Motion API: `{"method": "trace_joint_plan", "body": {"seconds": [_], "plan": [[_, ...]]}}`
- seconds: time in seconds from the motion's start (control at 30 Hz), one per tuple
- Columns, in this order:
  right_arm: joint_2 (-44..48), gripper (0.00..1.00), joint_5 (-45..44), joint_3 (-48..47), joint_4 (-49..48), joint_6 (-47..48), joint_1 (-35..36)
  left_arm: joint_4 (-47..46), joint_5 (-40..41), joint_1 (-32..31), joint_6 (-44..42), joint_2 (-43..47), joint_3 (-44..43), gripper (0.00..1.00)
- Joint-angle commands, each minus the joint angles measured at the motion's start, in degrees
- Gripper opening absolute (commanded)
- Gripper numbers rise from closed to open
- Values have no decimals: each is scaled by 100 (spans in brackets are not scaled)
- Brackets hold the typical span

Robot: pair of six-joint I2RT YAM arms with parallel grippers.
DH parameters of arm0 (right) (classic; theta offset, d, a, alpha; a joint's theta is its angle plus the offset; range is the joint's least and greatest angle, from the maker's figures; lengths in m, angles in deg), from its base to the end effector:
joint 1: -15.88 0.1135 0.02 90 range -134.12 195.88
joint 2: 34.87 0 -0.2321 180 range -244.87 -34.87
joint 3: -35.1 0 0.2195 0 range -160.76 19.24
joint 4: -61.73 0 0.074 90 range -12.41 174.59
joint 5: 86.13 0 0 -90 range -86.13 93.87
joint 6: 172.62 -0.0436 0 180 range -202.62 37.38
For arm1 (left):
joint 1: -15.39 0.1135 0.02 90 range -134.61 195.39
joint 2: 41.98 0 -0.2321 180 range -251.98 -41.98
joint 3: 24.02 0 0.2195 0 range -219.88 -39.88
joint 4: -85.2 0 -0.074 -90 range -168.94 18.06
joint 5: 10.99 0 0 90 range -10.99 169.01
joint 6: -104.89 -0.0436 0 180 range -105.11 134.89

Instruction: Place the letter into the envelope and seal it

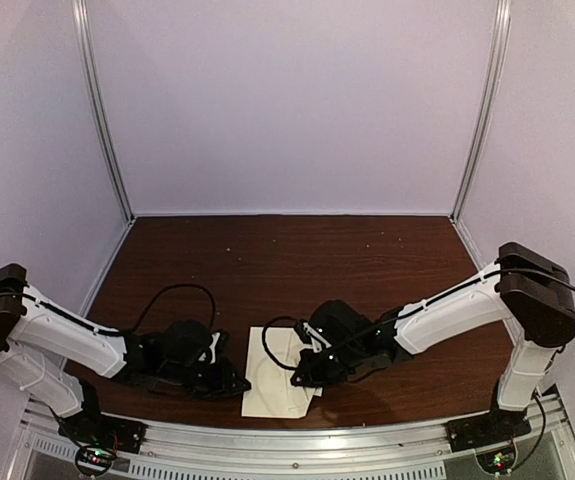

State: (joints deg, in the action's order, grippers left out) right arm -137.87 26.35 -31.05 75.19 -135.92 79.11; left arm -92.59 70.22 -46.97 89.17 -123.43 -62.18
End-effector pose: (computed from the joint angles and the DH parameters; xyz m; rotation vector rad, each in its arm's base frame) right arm 0.1296 0.2940 0.1201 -0.4524 2.8349 1.1782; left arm 0.0996 -0.2045 0.1090 -0.2010 2.7648 -1.1320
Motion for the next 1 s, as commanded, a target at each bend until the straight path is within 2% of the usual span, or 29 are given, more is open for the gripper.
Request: {"method": "trace_joint_plan", "body": {"seconds": [0.0, 0.43, 0.8, 0.97], "plan": [[-196, 0, 41, -247, -178, -52, 113, -236, -59, -60, -37, -106, -175, 19], [-343, 0, 62, -395, -324, -160, 182, -274, -66, -140, -23, -173, -281, 18], [350, 28, -629, -560, 872, 220, 182, 190, 458, -138, 126, 798, -19, 21], [668, 38, -992, -664, 1451, 366, 182, 300, 514, -141, 122, 1013, 16, 23]]}}
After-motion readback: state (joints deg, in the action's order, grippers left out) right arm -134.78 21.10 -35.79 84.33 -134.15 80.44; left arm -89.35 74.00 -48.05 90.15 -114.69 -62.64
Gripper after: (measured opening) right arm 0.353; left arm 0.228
